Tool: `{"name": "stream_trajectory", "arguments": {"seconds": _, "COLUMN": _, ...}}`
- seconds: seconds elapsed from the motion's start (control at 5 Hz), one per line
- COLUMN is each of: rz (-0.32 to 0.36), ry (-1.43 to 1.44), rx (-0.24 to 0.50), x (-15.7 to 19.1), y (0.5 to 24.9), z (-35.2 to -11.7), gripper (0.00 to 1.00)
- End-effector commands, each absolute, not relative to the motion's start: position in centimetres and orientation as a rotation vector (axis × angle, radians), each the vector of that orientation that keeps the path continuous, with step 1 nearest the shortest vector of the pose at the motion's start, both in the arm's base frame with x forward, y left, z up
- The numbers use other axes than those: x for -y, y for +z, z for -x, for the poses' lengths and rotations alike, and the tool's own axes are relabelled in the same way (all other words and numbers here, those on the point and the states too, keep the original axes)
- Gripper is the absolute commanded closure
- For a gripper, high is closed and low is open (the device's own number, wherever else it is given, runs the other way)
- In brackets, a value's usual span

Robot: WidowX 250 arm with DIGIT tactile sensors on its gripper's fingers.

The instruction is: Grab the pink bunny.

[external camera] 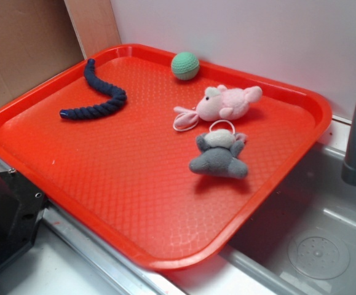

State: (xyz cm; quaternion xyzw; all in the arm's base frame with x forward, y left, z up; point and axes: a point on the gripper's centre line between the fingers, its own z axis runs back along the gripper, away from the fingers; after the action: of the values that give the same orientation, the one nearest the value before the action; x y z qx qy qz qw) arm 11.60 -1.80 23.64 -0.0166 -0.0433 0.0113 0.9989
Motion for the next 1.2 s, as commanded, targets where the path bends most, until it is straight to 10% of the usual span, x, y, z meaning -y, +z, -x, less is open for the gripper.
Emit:
{"name": "stream_trajectory", "arguments": {"seconds": 0.0, "rz": 0.033, "ry": 0.023, "rx": 0.087, "x": 1.8, "y": 23.6, "z": -11.6, "gripper": 0.00}}
{"name": "stream_trajectory", "arguments": {"seconds": 0.8, "rz": 0.007, "ry": 0.028, "rx": 0.323, "x": 1.1, "y": 19.5, "z": -20.1, "gripper": 0.00}}
{"name": "stream_trajectory", "arguments": {"seconds": 1.0, "rz": 0.089, "ry": -0.131, "rx": 0.405, "x": 3.0, "y": 17.2, "z": -23.5, "gripper": 0.00}}
